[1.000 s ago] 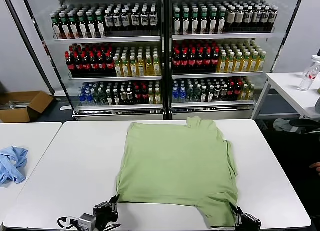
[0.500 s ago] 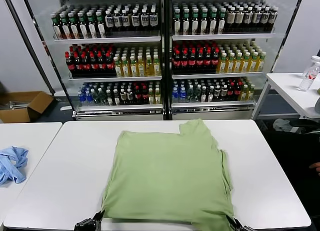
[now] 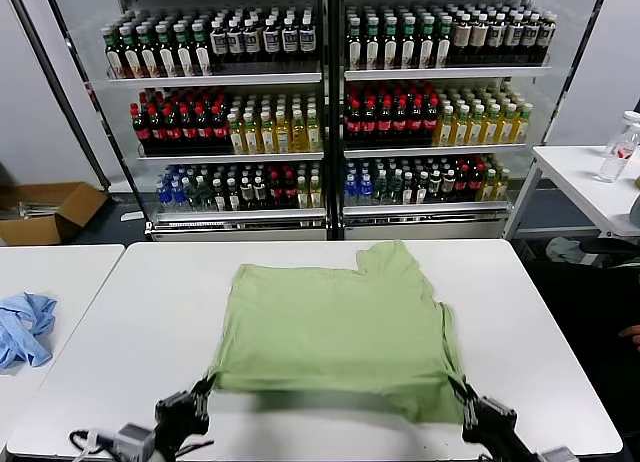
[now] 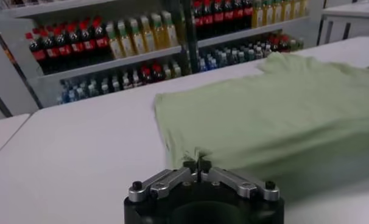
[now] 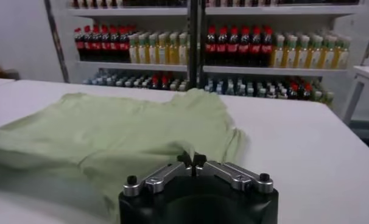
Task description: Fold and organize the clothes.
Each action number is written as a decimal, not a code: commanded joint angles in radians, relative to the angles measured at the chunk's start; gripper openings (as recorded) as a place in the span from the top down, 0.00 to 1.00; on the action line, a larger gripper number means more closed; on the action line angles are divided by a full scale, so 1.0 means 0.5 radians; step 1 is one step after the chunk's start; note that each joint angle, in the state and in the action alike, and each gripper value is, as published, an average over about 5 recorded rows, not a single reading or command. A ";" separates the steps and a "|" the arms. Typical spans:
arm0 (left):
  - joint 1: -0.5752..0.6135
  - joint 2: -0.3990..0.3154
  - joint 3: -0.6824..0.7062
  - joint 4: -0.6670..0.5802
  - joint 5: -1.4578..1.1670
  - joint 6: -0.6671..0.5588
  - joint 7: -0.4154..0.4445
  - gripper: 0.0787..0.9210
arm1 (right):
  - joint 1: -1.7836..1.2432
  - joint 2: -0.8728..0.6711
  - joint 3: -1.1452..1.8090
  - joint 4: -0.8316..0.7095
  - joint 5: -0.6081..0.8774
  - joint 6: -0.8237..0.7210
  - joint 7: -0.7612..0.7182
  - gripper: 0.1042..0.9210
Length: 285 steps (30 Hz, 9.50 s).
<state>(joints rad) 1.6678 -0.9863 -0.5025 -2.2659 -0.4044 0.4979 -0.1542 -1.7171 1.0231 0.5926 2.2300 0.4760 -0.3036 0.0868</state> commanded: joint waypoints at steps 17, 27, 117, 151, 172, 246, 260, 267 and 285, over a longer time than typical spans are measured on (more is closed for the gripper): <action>-1.014 -0.037 0.397 0.990 0.112 -0.133 0.197 0.98 | 0.640 0.067 -0.362 -0.441 -0.105 -0.217 0.148 0.85; -0.545 0.083 0.123 0.541 -0.107 -0.010 0.135 0.68 | 0.200 0.033 -0.076 -0.095 -0.072 -0.208 0.147 0.50; -1.176 0.236 0.210 0.906 -0.376 0.156 0.167 0.13 | 1.817 0.201 -0.780 -0.967 0.049 -0.548 0.134 0.12; -1.721 0.160 0.612 1.671 -0.468 0.157 0.364 0.12 | 2.325 0.797 -0.900 -2.186 -0.146 -0.365 0.209 0.15; -1.473 0.154 0.436 1.440 -0.612 -0.004 0.386 0.76 | 2.169 0.654 -0.892 -1.688 0.084 -0.331 0.213 0.87; -0.588 0.270 -0.114 0.509 -0.895 0.076 0.074 0.99 | 0.744 0.089 -0.343 0.016 0.263 -0.497 0.262 1.00; -0.074 0.278 -0.385 0.252 -0.821 0.150 0.261 0.99 | 0.142 0.133 -0.097 0.298 0.263 -0.481 0.273 1.00; -0.113 0.287 -0.283 0.314 -0.721 0.151 0.281 0.99 | 0.053 0.163 -0.105 0.258 0.218 -0.474 0.282 1.00; -0.192 0.153 -0.236 0.266 -0.615 0.040 -0.084 0.68 | 0.078 0.221 -0.087 0.215 -0.020 -0.473 0.396 0.67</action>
<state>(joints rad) 1.5302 -0.8708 -0.6117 -2.0440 -0.7438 0.5310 -0.0952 -1.6571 1.1288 0.5143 2.2920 0.5034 -0.5387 0.2671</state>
